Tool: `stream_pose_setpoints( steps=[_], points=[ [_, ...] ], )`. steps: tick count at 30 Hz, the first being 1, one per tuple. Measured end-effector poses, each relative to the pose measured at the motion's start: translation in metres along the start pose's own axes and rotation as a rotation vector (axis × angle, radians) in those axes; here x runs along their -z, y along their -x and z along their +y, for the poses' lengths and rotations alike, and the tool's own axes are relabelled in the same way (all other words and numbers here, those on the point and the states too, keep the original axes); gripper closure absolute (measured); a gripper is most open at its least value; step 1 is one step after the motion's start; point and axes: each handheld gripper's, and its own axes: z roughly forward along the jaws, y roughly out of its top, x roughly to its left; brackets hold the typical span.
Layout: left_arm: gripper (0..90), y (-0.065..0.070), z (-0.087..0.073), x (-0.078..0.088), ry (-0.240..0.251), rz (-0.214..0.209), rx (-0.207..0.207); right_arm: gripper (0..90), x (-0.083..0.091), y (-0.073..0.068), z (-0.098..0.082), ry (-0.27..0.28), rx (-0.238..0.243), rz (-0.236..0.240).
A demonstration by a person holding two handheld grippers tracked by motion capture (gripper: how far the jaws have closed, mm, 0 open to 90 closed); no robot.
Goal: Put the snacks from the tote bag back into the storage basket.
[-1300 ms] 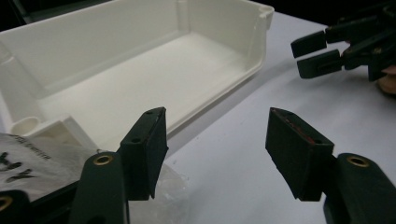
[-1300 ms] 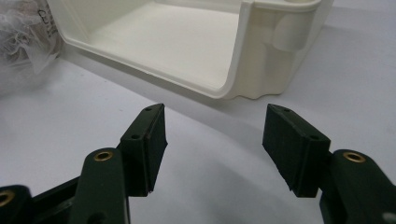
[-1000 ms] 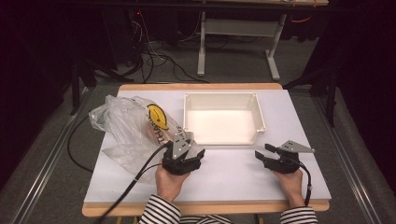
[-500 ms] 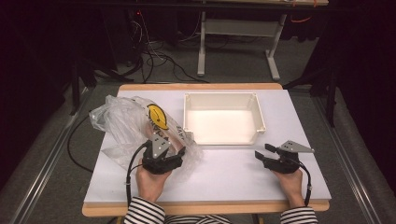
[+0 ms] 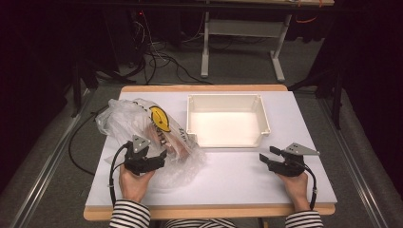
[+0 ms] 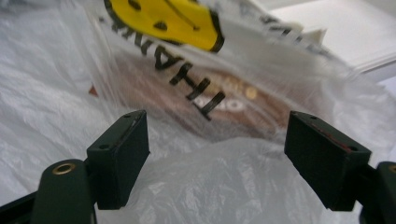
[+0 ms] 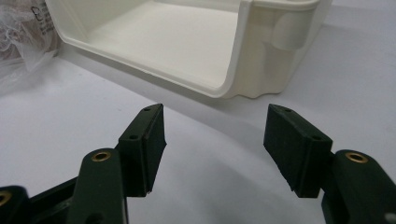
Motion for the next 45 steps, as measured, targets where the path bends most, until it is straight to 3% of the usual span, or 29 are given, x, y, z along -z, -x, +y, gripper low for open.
stream_pose_setpoints(
  steps=[3,10,20,27,31,33,35,36,37,45],
  points=[
    [20.6,-0.003,-0.008,-0.010,-0.033,-0.012,0.014,38.6,0.000,0.000,0.000,-0.002,0.000,-0.002],
    [18.7,0.000,-0.023,-0.030,-0.116,-0.018,0.003,38.5,0.000,0.000,0.000,-0.005,-0.001,-0.004],
    [17.6,0.009,-0.036,-0.042,-0.147,0.004,-0.021,38.3,-0.002,-0.001,0.001,-0.027,0.000,-0.007],
    [18.7,0.011,-0.039,-0.041,-0.135,0.002,-0.036,38.1,-0.002,-0.001,0.001,-0.027,0.000,-0.008],
    [33.5,0.014,-0.040,-0.039,-0.125,-0.027,-0.062,38.0,-0.002,-0.001,0.001,-0.028,0.000,-0.008],
    [36.0,0.016,-0.040,-0.038,-0.123,-0.032,-0.065,38.0,-0.002,-0.001,0.001,-0.029,0.000,-0.009],
    [45.9,0.018,-0.040,-0.037,-0.118,-0.040,-0.075,37.9,-0.002,-0.001,0.001,-0.028,0.000,-0.010],
    [45.9,0.020,-0.041,-0.036,-0.110,-0.047,-0.082,37.9,-0.002,-0.001,0.001,-0.025,-0.002,-0.015],
    [52.7,0.020,-0.042,-0.036,-0.106,-0.050,-0.088,38.0,-0.001,-0.001,0.000,-0.015,0.006,-0.022],
    [73.2,0.025,-0.044,-0.034,-0.082,-0.077,-0.113,37.6,-0.002,-0.001,0.001,-0.021,-0.004,-0.027]
  ],
)
